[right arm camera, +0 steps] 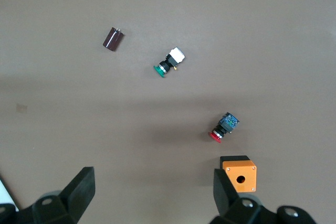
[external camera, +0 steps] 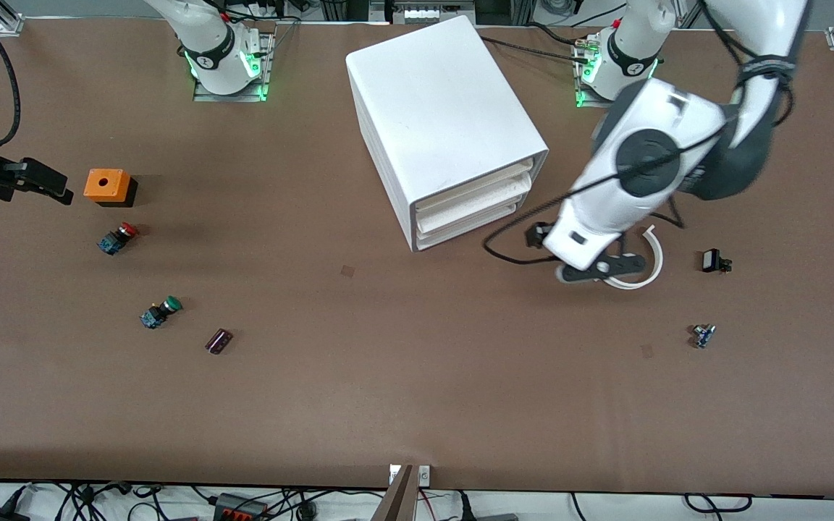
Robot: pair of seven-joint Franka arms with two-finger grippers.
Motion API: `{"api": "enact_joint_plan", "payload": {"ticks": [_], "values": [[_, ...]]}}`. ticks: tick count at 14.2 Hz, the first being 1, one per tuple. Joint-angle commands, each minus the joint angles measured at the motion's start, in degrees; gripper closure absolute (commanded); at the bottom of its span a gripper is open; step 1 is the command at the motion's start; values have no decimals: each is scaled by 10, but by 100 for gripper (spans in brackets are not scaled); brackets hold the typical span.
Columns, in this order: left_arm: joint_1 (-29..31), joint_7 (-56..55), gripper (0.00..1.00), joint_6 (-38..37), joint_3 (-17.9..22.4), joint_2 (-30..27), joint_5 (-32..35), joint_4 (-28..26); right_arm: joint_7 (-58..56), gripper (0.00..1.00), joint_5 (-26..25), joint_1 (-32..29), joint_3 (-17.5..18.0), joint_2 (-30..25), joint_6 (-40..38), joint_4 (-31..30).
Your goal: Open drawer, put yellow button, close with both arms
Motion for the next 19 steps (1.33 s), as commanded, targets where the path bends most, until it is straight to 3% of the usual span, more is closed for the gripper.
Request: {"api": "enact_joint_plan", "payload": {"ticks": [1,5,6,8,10,14,19], "values": [[33,72,0,-38,-5,-26,50,16,-2,0,-4,-7,7,-8,7,-10],[90,194,0,-77,0,-78,41,21,-2,0,-4,-7,7,-6,7,-9],[90,219,0,-82,19,-94,22,19,-2,0,-4,-7,7,-6,7,-9],[71,311,0,-85,105,-125,-41,0,-2,0,-3,-7,7,-6,7,-10],[35,362,0,-82,173,-164,-56,-28,-2,0,-3,-7,7,-6,7,-9],[34,366,0,-84,180,-254,-57,-96,-3,0,-3,-6,7,-5,7,-9],[34,361,0,-83,168,-244,-63,-86,-11,0,-7,-2,7,-6,7,-6]]}}
